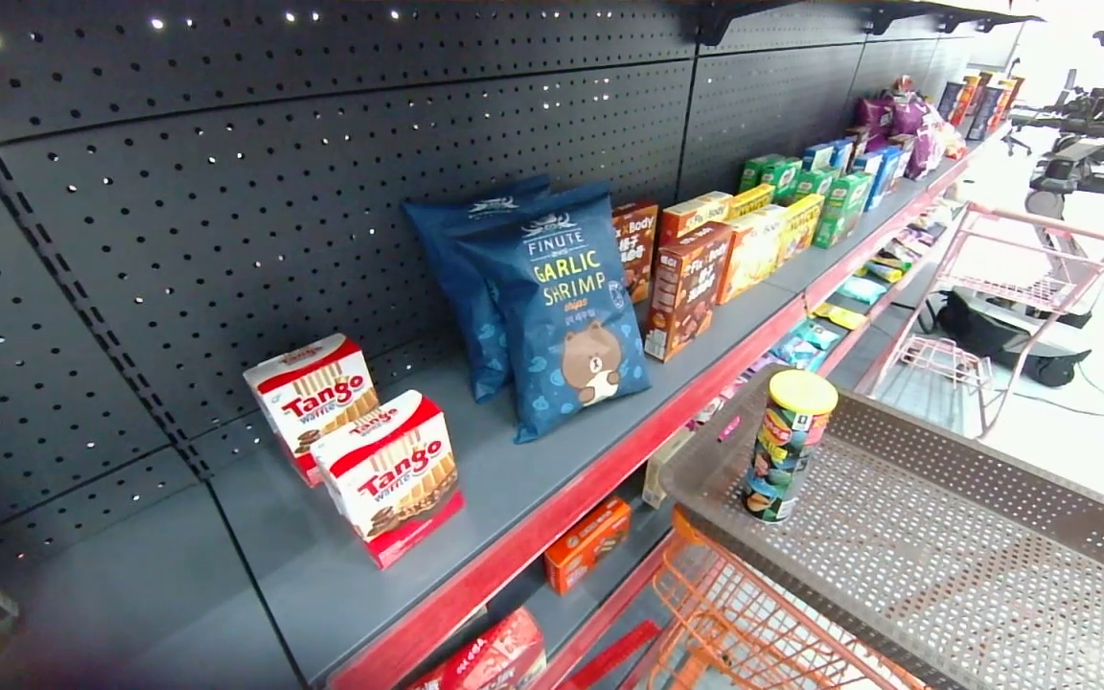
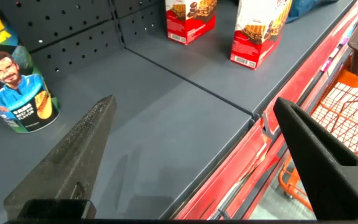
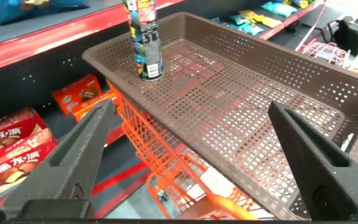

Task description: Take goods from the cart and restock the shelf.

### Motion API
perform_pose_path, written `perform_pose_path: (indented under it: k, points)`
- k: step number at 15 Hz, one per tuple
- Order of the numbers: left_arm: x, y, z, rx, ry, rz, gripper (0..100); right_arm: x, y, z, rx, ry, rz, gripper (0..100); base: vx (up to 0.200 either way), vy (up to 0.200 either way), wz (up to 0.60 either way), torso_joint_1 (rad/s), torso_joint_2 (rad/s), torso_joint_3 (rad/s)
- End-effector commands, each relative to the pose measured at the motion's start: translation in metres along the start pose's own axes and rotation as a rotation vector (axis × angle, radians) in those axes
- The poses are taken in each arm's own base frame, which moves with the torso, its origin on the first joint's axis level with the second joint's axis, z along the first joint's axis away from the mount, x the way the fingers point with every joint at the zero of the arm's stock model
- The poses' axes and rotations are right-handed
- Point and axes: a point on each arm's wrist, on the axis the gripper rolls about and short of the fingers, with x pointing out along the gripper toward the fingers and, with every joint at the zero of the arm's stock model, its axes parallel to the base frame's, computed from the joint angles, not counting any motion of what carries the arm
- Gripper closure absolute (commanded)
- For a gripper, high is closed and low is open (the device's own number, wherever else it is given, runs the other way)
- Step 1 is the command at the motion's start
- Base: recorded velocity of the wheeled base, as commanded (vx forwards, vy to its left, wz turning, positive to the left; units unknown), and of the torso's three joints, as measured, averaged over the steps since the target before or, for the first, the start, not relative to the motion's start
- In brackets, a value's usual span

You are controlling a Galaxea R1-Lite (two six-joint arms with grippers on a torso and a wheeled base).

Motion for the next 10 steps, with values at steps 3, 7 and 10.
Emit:
perform_pose_path:
  k: [3,7,10]
  points:
    - [0.0,0.0,0.0,0.0,0.0,0.0,0,0.011,0.0,0.067,-0.003,0.085,0.013,0,0.0,0.0,0.0,0.0,0.0,0.0]
    - [0.0,0.0,0.0,0.0,0.001,0.0,0,0.057,-0.001,0.11,0.008,0.237,0.011,0,0.0,0.0,0.0,0.0,0.0,0.0]
    - [0.0,0.0,0.0,0.0,0.0,0.0,0,0.115,-0.005,0.114,0.011,0.298,-0.024,0,0.0,0.0,0.0,0.0,0.0,0.0]
